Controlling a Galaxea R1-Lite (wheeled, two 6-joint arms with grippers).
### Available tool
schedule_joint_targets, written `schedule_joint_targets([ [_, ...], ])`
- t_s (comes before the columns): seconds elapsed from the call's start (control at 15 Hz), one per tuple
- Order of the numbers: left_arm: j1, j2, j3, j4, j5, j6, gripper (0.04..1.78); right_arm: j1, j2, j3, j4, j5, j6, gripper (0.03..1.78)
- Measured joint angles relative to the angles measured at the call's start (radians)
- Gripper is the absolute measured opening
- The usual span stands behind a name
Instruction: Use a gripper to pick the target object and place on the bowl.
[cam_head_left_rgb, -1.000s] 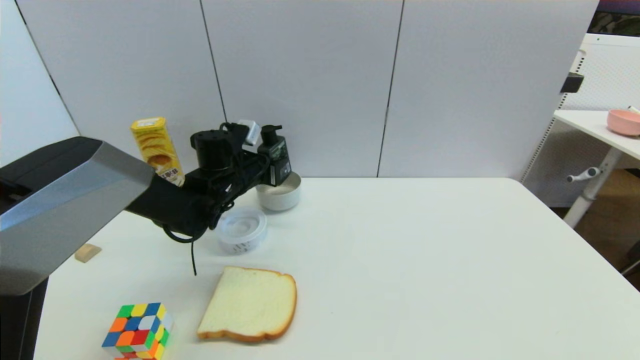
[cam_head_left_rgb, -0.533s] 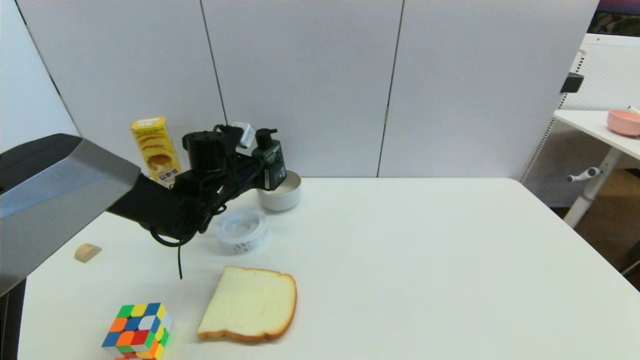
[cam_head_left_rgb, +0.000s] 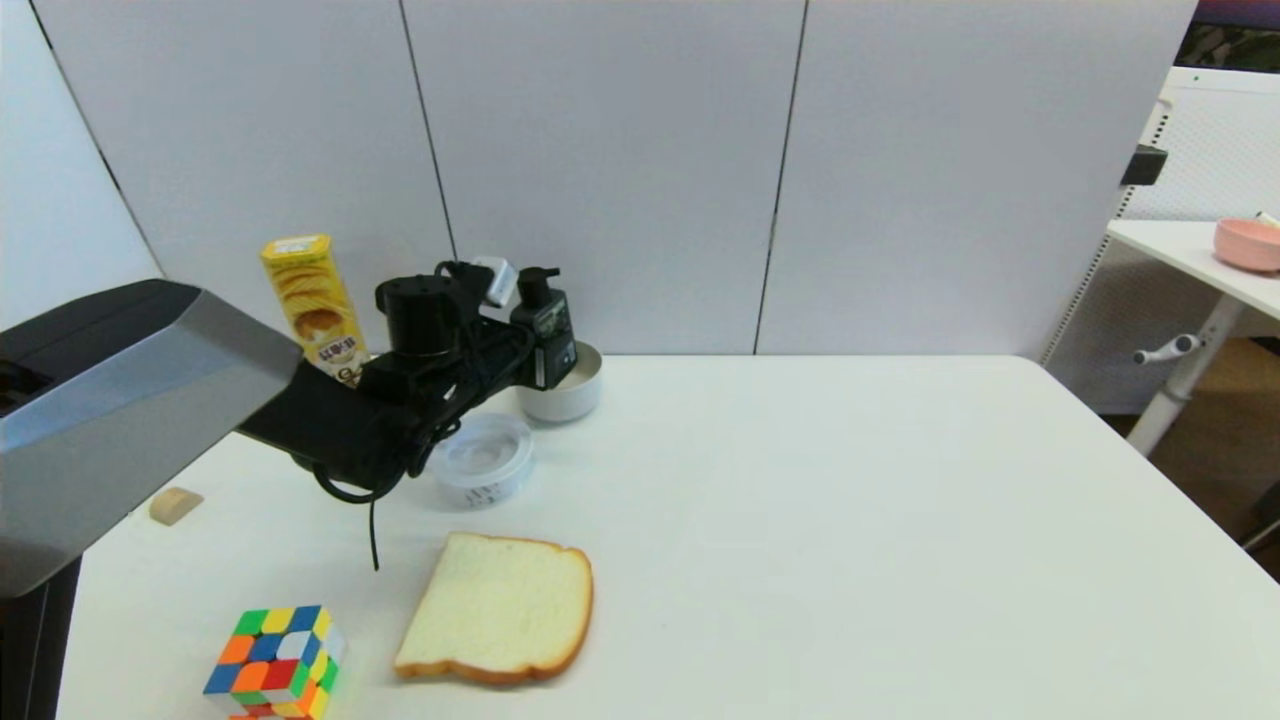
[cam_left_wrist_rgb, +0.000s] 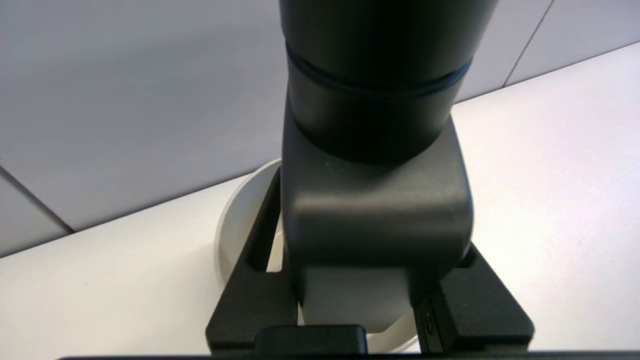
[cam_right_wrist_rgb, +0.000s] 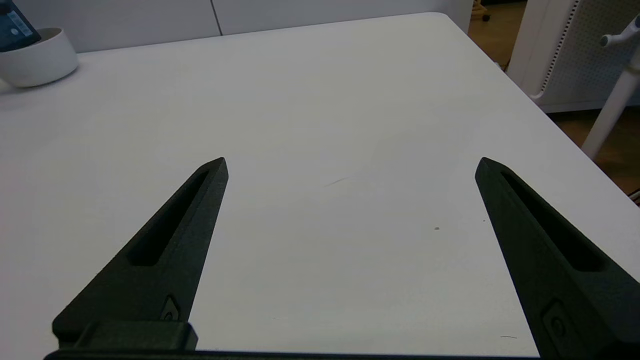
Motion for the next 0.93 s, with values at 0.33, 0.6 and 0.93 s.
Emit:
schedule_joint_targets([
  [0.33,-0.003,0.012,-0.006,-0.029,0.0,0.0,0.9,0.0,0.0,0.0,0.0,0.0,0.0,1.71],
  [0.6,-0.002,0.016,-0.015,-0.049,0.0,-0.001,1.22,0.0,0.0,0.0,0.0,0.001,0.0,1.71],
  [0.93,-0.002,-0.027,-0.069,-0.059,0.001,0.003,1.45,0.0,0.0,0.0,0.0,0.0,0.0,1.71],
])
